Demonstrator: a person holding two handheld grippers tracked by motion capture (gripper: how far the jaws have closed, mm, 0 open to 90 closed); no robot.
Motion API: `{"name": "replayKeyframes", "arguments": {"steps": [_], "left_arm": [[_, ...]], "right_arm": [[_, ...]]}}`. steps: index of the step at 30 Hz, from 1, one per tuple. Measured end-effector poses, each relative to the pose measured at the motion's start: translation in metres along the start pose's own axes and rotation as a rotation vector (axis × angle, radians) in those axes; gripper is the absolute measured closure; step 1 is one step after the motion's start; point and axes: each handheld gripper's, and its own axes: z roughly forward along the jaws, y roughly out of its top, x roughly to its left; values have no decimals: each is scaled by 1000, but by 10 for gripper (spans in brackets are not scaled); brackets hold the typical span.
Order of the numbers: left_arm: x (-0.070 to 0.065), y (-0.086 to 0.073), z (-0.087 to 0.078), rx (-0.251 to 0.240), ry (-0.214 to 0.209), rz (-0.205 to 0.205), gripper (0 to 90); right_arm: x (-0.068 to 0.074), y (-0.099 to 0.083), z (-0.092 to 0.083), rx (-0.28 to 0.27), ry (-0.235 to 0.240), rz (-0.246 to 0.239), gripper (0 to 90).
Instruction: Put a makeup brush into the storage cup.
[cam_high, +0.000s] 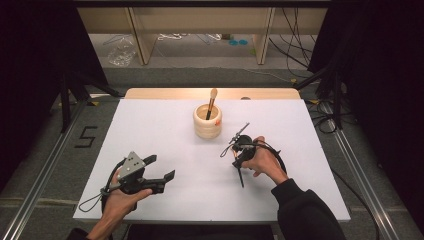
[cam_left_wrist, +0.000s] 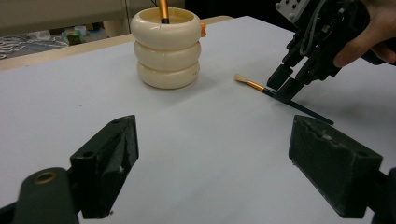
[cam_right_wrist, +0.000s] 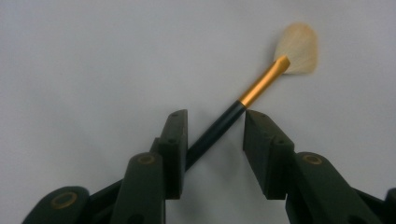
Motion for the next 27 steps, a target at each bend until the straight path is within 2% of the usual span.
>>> {"name": "replayKeyframes", "arguments": {"steps": [1, 2, 4, 10, 15, 19, 23, 27], "left_arm": [[0, 0, 0, 0, 1, 0, 158], [1, 0, -1, 1, -2, 19, 158], [1, 0, 0, 3, 2, 7, 158], [1, 1, -1, 6, 5, 19, 158], [1, 0, -1, 3, 0, 11, 158], [1, 0, -1, 7, 6, 14, 158], [1, 0, -1, 5, 1, 13, 158], [0, 0, -1, 7, 4, 4, 158]], "right_arm": [[0, 0, 1, 7, 2, 0, 626], [-1, 0, 1, 14, 0, -6, 631], [-2, 0, 1, 16, 3, -8, 656], [-5, 0, -1, 46, 1, -10, 729], [-9, 0, -2, 72, 2, -18, 774], [-11, 3, -2, 97, -2, -9, 791], [-14, 2, -1, 89, 11, -1, 796], [-14, 6, -1, 118, 5, -1, 798]]}}
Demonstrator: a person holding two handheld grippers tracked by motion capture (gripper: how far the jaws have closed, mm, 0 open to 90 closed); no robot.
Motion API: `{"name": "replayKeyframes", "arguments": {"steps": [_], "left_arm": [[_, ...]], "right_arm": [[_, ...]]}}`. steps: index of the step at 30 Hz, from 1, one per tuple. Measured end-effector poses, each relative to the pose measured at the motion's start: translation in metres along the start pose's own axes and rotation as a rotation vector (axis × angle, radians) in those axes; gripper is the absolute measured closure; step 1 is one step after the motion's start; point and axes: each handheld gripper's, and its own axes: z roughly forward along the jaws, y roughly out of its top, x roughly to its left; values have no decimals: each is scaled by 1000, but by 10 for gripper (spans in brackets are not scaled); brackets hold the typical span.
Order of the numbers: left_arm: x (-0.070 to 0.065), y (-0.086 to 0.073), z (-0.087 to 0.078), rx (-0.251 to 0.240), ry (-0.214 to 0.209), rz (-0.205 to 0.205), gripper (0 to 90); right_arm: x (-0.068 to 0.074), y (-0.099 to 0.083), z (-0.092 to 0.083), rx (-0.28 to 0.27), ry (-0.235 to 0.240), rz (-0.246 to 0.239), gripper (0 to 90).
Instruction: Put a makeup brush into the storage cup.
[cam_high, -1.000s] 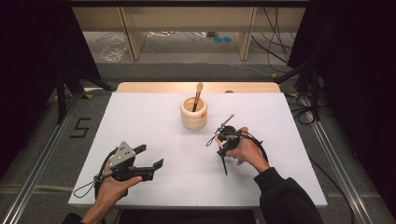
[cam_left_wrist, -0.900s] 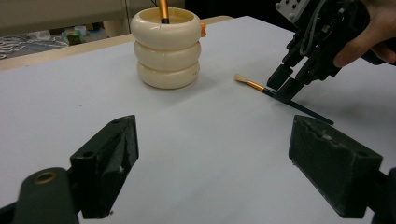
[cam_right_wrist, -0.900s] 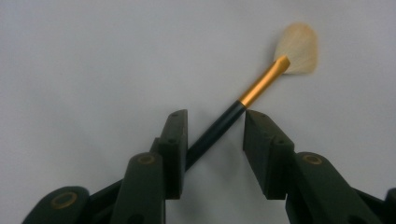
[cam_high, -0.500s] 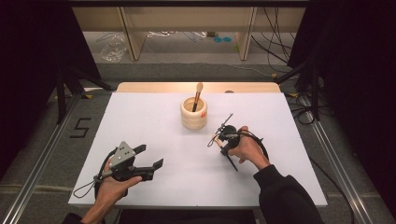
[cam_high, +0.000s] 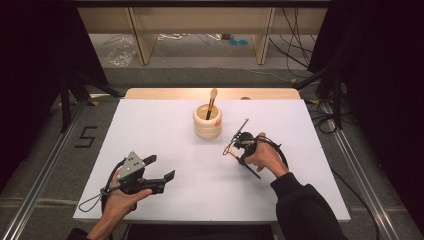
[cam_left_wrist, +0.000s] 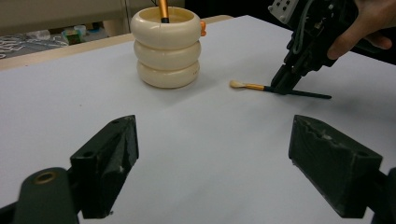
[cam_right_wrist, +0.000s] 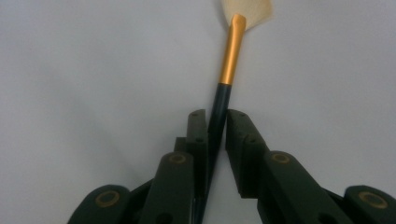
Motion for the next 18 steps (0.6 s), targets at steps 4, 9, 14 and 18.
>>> {"name": "replayKeyframes", "arguments": {"steps": [4, 9, 14, 18], "left_arm": [[1, 0, 0, 0, 1, 11, 158], [1, 0, 0, 0, 0, 11, 158], [1, 0, 0, -4, -5, 10, 158], [1, 0, -1, -1, 0, 11, 159]], "right_arm": [[1, 4, 0, 25, -7, -11, 801], [1, 6, 1, 35, -14, -39, 829], [2, 7, 0, 49, -8, -24, 832], [2, 7, 1, 45, -14, -47, 833]]}}
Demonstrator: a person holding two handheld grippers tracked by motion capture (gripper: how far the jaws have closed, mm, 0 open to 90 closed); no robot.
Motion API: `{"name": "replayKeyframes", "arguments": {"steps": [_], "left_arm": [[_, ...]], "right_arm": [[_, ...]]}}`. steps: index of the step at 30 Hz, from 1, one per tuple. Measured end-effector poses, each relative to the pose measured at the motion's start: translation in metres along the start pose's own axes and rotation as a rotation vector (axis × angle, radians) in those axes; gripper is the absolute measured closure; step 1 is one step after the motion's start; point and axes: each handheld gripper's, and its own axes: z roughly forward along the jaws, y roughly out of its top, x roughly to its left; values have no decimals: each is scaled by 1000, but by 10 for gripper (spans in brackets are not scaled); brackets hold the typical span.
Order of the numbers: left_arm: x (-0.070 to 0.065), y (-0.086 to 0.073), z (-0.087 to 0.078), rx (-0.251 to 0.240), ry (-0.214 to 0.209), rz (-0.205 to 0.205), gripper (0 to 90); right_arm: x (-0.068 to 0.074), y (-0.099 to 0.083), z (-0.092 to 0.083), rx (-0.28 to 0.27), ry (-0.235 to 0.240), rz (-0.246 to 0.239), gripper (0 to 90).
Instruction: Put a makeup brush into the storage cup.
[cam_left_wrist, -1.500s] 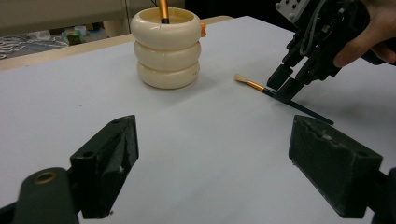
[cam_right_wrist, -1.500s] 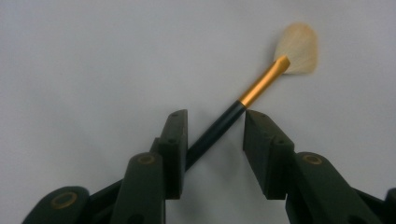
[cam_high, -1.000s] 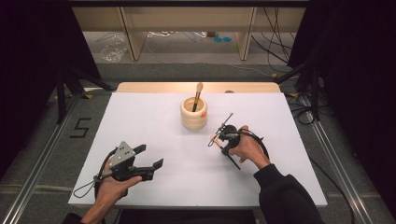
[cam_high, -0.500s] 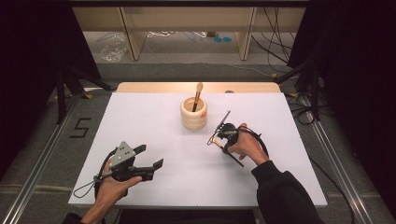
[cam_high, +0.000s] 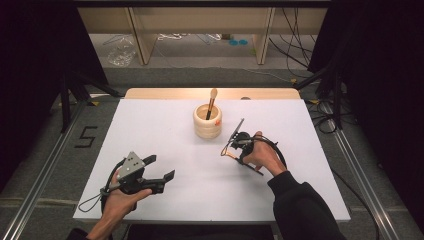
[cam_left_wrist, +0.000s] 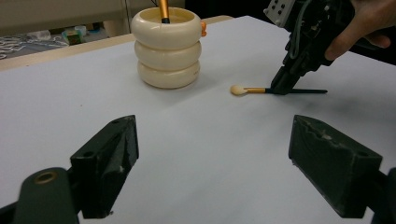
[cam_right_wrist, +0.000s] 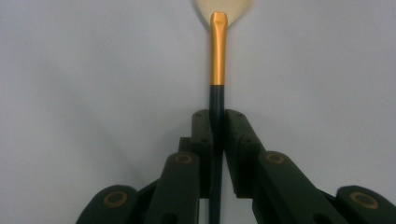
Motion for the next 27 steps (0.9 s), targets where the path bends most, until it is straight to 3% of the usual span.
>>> {"name": "replayKeyframes", "arguments": {"steps": [2, 5, 9, 11, 12, 27], "left_arm": [[0, 0, 0, -1, 1, -12, 159], [0, 0, 0, -1, 1, -4, 159], [1, 0, 0, -3, 3, -12, 159], [2, 0, 0, -4, 3, -2, 159], [2, 0, 0, -4, 3, -4, 159], [1, 0, 0, -3, 7, -18, 160]], "right_arm": [[2, 1, -1, 16, 0, 12, 833], [3, 1, -1, 13, -14, -16, 834], [2, 1, -2, 11, 0, -19, 834], [0, 0, -3, -1, 1, -45, 834], [2, 0, -3, 9, 4, -26, 834], [2, -1, -4, 22, 12, -70, 834]]}}
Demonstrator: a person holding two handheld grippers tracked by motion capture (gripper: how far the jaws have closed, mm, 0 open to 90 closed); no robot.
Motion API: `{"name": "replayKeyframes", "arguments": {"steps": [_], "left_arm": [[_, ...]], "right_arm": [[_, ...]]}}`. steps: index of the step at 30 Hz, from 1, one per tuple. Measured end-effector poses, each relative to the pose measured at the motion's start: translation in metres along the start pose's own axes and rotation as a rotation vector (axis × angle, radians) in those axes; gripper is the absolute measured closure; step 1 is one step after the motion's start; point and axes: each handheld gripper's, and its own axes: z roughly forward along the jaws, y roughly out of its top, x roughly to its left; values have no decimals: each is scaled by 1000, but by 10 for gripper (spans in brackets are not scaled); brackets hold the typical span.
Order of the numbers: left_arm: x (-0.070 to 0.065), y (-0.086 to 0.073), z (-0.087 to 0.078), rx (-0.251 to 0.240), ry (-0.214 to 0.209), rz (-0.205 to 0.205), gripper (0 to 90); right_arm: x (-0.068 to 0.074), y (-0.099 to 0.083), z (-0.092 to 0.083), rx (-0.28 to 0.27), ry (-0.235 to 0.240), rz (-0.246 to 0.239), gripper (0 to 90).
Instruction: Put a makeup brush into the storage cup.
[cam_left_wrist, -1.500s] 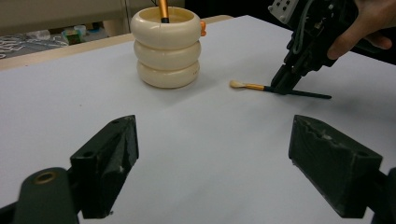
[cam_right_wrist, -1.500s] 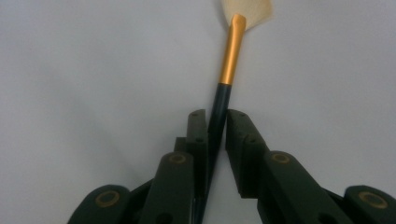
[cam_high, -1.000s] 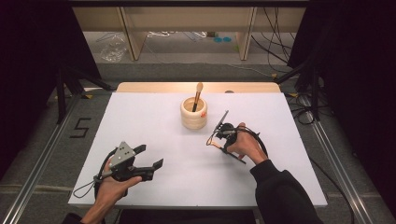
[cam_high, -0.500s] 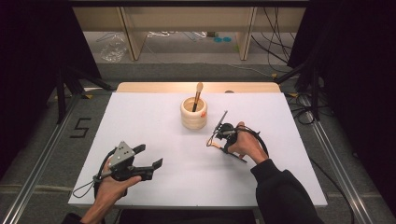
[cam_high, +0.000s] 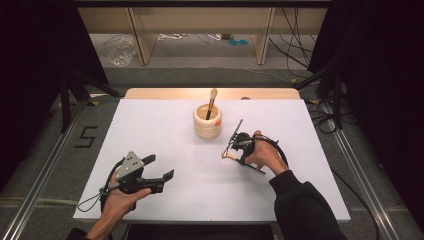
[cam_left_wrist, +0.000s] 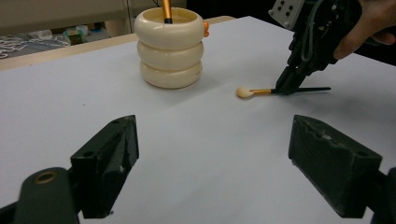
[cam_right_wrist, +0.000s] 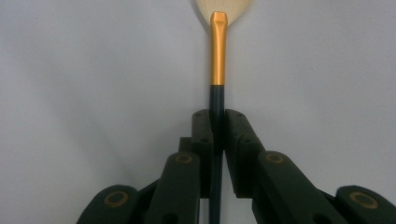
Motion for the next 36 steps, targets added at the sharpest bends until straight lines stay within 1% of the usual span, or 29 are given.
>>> {"name": "replayKeyframes", "arguments": {"steps": [3, 6, 8, 10, 11, 12, 13, 14, 18, 22, 24, 27, 28, 31, 33, 34, 35, 36], "left_arm": [[0, 0, 0, 0, -1, 0, 160], [0, 0, 0, 1, -1, 0, 161], [1, 0, 0, 1, 0, 0, 161], [1, 0, 0, 1, 0, 0, 161], [1, 0, 0, 1, -1, 1, 161], [1, 0, 0, 1, -2, 14, 161], [2, 1, -1, 1, -2, 16, 161], [2, 1, -1, 1, -3, 16, 161], [1, 0, -1, -1, -1, 7, 161], [2, 0, -1, 0, -1, 11, 161], [2, 0, -1, 0, 0, 0, 161], [2, 0, -1, 0, 1, 1, 161], [2, 1, -1, 0, 0, 14, 161], [1, 0, -1, -2, 1, -3, 161], [1, 0, -1, -3, 1, -3, 161], [2, 0, -1, -2, 1, -3, 161], [2, 0, -1, -2, 1, -3, 161], [2, 0, -1, -2, 1, -3, 161]], "right_arm": [[0, 0, -1, -1, -3, 7, 834], [-2, -1, -4, -18, -1, -4, 834], [-1, -1, -6, -30, 1, 6, 835], [-2, 0, -8, -47, -5, -10, 834], [-1, 0, -10, -49, 0, 3, 834], [-1, 0, -11, -65, -2, -3, 835], [-1, 0, -13, -67, 0, -2, 835], [-2, -1, -15, -87, -5, -2, 835], [-4, -3, -21, -149, 5, 4, 835], [-6, -4, -27, -202, 9, 1, 835], [-6, -4, -30, -230, 16, 4, 834], [-6, -5, -37, -286, 14, 10, 835], [-6, -5, -38, -301, 18, 13, 835], [-7, -6, -44, -351, 14, 14, 834], [-7, -6, -46, -382, 22, 16, 834], [-8, -7, -48, -411, 25, 21, 834], [-8, -7, -50, -422, 37, 23, 835], [-9, -7, -50, -434, 30, 21, 834]]}}
